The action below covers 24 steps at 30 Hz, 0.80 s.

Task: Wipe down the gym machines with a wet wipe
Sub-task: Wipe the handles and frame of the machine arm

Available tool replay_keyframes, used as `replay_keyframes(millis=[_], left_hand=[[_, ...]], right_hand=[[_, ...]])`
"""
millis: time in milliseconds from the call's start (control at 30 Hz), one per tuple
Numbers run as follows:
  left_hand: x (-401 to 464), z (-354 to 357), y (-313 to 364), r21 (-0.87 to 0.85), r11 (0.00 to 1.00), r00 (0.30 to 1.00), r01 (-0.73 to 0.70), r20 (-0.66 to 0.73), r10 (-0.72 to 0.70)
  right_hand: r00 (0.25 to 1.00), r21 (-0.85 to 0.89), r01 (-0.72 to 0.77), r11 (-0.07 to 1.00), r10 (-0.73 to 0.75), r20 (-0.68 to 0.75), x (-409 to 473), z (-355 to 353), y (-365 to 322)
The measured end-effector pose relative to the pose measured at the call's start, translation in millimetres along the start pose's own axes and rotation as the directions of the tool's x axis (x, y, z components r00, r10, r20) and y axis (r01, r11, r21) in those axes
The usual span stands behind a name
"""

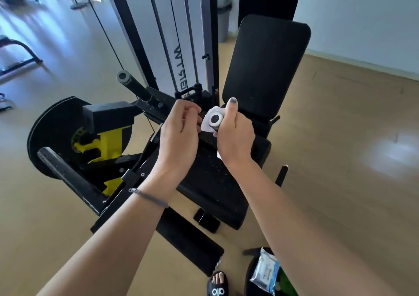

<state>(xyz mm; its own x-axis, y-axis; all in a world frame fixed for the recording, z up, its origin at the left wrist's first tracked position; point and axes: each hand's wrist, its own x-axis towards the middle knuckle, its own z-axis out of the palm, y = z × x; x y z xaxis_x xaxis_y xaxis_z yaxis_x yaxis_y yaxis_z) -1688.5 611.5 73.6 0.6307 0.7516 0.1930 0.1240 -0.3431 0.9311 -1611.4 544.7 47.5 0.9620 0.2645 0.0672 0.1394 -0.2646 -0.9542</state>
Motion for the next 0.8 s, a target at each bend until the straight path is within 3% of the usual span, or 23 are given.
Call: replay_keyframes(millis=[167,300,467,667,800], left_hand=[[10,5,-7,-0.086,0.996,0.998,0.036,-0.039,-0.039],[19,4,-3,-0.080,0.996,0.994,0.027,-0.099,-0.035],[24,7,3,-0.077,0.997,1.000,-0.011,-0.026,0.009],[34,10,2,-0.128,0.992,0.999,0.003,-0.051,-0.009],[33,15,7,-0.115,0.992,0.998,-0.061,-0.031,0.058]], right_hand=[[0.978,0.055,0.180,0.982,-0.185,0.098,4,-3,-5],[0.980,0.041,0.129,0.991,-0.133,0.151,9,-5,12],[0.989,-0.066,0.002,0.998,0.008,0.149,16,-15,45],[0.980,0.010,0.193,0.981,-0.193,0.043,7,4,-5],[0.985,0.020,0.109,0.994,-0.111,0.136,15,-3,25]])
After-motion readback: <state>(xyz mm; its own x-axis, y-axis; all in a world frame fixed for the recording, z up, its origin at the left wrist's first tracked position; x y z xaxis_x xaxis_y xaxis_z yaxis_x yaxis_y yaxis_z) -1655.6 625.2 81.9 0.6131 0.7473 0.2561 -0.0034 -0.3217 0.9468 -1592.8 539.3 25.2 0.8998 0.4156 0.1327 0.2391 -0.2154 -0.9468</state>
